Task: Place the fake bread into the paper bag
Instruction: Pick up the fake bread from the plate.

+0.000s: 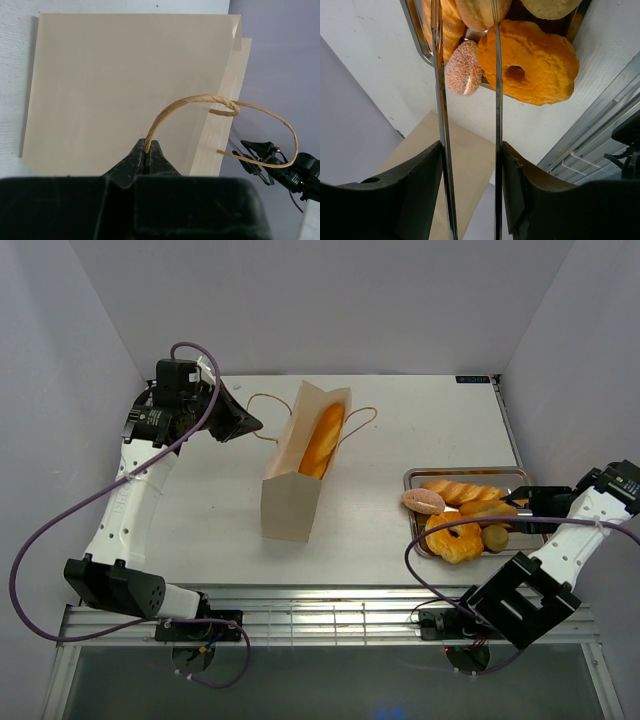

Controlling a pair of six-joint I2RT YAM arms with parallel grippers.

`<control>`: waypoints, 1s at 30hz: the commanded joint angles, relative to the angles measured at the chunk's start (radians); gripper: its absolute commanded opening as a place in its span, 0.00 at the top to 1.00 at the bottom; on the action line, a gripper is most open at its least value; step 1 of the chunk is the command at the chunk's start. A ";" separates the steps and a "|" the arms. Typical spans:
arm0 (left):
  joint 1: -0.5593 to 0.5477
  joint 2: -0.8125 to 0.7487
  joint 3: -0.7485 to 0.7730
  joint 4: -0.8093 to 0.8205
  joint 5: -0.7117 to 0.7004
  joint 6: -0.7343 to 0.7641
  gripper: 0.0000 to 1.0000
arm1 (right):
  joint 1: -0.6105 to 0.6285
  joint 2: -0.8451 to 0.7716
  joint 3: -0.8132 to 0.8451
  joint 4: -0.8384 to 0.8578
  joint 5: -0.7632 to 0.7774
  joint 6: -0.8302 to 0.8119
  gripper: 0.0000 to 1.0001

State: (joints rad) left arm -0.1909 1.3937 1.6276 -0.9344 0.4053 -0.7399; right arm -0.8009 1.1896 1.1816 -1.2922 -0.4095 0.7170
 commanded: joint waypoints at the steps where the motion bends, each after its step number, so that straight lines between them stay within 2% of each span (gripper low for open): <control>1: 0.011 0.002 0.009 -0.001 0.016 0.016 1.00 | -0.012 0.018 -0.025 -0.013 0.026 -0.040 0.47; 16: 0.019 0.007 0.008 0.003 0.020 0.011 1.00 | -0.017 0.093 0.004 0.024 0.026 -0.071 0.45; 30: 0.021 -0.001 -0.002 0.008 0.018 0.004 1.00 | -0.018 0.094 0.012 0.040 0.011 -0.079 0.42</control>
State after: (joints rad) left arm -0.1776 1.4193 1.6276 -0.9340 0.4118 -0.7383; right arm -0.8116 1.2812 1.1618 -1.2587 -0.3874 0.6491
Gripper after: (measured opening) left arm 0.026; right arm 0.581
